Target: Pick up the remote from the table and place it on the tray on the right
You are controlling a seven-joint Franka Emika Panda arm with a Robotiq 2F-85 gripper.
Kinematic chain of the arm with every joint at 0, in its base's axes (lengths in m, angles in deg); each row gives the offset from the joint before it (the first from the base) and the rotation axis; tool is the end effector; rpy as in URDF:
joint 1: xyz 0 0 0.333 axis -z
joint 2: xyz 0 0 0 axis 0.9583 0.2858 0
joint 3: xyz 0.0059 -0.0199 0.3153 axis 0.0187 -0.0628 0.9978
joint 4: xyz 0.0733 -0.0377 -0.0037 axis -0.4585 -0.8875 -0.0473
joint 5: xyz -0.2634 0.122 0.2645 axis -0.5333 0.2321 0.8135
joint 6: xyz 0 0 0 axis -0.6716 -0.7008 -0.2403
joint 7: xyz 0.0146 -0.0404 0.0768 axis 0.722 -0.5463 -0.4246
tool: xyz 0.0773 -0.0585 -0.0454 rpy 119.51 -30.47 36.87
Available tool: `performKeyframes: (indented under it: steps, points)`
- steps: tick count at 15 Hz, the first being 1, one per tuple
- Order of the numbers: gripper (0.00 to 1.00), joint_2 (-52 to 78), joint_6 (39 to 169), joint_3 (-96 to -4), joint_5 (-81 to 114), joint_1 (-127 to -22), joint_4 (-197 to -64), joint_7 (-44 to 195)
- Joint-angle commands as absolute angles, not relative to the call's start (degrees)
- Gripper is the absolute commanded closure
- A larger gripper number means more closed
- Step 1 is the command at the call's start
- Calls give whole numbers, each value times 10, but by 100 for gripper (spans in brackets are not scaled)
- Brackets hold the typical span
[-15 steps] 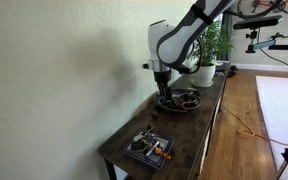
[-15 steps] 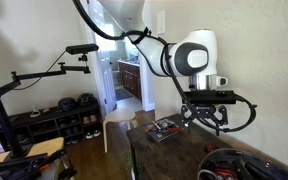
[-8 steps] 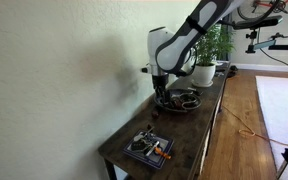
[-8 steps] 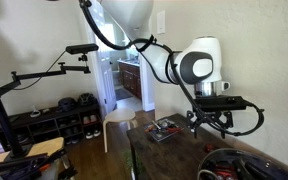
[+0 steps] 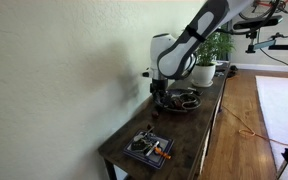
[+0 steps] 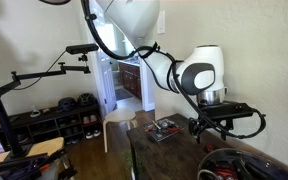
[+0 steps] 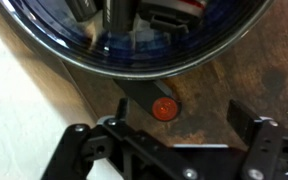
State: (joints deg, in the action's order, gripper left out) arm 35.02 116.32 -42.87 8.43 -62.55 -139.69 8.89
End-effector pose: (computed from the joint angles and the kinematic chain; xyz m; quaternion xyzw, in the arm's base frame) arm 0.6650 -0.0887 0.1894 0.8496 0.5223 0.0271 0.0688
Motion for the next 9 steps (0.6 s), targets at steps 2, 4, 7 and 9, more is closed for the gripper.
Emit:
performKeyframes:
  steps: [2, 4, 7, 9]
  points:
    - [0, 364, 1190, -394, 107, -591, -1391, 2]
    - [0, 370, 1190, -392, 110, -587, -1387, -23]
    - [0, 382, 1188, -397, 108, -588, -1375, -51]
    - [0, 394, 1183, -399, 109, -587, -1361, -65]
